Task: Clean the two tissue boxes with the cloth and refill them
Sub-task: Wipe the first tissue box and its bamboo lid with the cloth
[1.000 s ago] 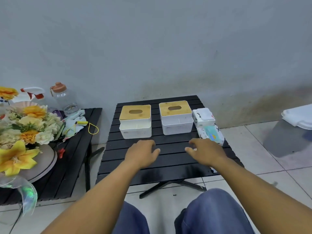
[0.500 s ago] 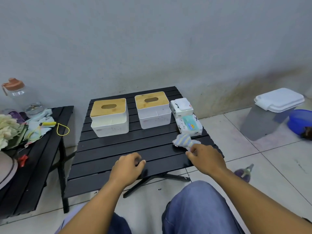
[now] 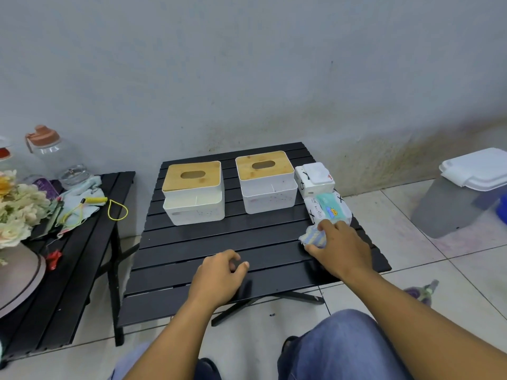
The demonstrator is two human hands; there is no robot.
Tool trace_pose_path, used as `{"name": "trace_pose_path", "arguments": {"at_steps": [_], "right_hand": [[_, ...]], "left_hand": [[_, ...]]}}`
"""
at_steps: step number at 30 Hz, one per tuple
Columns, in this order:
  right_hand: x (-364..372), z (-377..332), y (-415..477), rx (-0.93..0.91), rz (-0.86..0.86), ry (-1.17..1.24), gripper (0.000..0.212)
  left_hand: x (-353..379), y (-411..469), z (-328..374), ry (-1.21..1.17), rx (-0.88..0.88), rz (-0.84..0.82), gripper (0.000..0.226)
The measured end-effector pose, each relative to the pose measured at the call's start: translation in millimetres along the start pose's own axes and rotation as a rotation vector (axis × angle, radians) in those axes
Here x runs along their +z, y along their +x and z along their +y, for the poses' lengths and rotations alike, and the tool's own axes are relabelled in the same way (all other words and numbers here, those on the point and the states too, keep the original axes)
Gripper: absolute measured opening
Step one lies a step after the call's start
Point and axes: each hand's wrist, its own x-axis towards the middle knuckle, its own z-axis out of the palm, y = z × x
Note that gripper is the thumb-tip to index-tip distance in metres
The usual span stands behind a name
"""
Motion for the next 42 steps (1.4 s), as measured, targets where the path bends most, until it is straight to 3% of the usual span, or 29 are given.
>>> {"name": "trace_pose_path", "arguments": {"at_steps": [6,12,19,26,30,33,36,37,42], "right_hand": [[10,-1,-2,-0.011,-0.066,-0.079,0.051],[6,-3,-4,0.074,-0.049,0.102,0.058],[0,-23,0,0.122,-0.05,0.389,0.015],[-3,-75,8,0.171,-0.155,0.855,0.008],[-2,-110,12,0.176,-0.22,1.098,0.023],[7,-127,18,0.288,-0.305,1.328,0.036],[16,-131,24,0.398,-0.507,1.604,0.014],[18,-132,26,0.401,-0.545,1.667,0.017],[21,-138,32,0.395,-0.388,1.586,0.041]], "left_hand": [[-5,1,-4,-0.021,0.007,0.002,0.031],[-5,-1,-5,-0.033,0.011,0.006,0.034],[-10,-2,-11,-0.059,-0.017,0.01,0.035],[-19,0,-22,-0.108,-0.056,0.041,0.036],[-20,6,-28,-0.137,-0.081,0.063,0.035],[-19,12,-31,-0.159,-0.082,0.076,0.033],[-20,23,-34,-0.155,-0.087,0.086,0.035],[-22,27,-34,-0.155,-0.092,0.094,0.036],[-35,52,-41,-0.134,-0.11,0.175,0.036]]}}
